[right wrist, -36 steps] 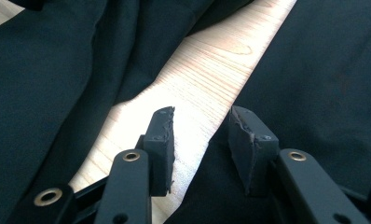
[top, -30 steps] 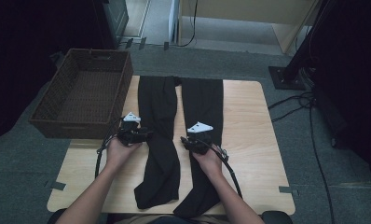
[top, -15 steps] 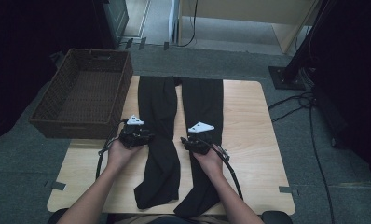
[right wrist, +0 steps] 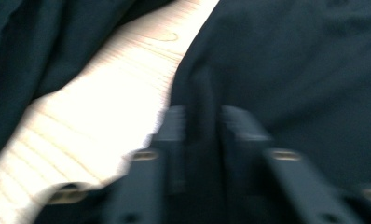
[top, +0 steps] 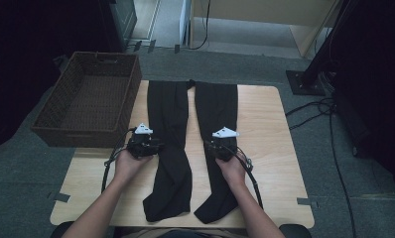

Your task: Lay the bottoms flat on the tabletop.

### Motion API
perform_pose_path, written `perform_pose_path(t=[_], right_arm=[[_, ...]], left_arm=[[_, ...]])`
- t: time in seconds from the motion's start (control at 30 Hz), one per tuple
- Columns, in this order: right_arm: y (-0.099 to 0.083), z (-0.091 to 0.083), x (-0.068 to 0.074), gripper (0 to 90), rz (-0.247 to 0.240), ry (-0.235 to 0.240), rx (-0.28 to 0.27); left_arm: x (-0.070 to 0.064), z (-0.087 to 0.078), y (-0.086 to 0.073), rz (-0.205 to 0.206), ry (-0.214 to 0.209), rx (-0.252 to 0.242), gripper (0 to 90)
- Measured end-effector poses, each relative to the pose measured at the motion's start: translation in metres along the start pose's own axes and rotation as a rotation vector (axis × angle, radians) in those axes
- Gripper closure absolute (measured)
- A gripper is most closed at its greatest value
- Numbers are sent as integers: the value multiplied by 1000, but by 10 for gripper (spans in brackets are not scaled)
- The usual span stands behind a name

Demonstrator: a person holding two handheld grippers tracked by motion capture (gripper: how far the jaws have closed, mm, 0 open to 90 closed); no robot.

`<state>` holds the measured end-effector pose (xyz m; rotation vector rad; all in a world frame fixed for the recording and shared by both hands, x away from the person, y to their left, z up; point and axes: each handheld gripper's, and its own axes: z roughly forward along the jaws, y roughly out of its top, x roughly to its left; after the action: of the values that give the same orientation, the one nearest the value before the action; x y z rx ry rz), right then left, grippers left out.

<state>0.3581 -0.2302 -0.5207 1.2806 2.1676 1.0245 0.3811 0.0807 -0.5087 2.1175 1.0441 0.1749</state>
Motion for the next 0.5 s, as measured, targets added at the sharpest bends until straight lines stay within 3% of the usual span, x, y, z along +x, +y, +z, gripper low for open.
perform_pose_path(t=[0.07, 0.23, 0.33, 0.5], right_arm=[[-1, -1, 3, 872, -14, -4, 3], [-6, -10, 8, 883, 7, 45, 19], [-11, -18, 13, 883, -19, 56, 30], [-20, -28, 20, 883, -26, 73, 32]], left_arm=[[1, -1, 5, -34, -20, -2, 590], [6, 1, 29, -75, -23, -45, 496], [12, 12, 46, -110, -34, -39, 443], [19, 25, 63, -131, 17, -54, 418]])
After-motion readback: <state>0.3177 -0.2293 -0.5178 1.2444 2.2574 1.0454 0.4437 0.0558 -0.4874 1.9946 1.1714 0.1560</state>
